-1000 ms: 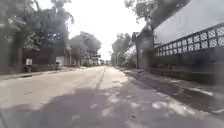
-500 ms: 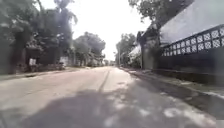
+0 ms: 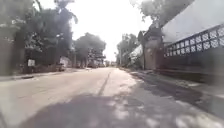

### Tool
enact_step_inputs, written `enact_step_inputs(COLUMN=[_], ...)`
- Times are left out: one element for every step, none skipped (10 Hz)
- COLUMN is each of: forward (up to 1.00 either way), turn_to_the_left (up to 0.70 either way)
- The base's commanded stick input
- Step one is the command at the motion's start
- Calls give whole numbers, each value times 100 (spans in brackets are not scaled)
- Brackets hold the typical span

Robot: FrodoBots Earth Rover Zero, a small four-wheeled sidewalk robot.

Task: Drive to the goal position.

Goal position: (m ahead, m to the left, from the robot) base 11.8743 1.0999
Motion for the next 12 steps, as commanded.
enact_step_inputs(forward=[50,50,50,50,50,50,50,50,50,50,50,50], turn_to_the_left=[0,0,0,0,0,0,0,0,0,0,0,0])
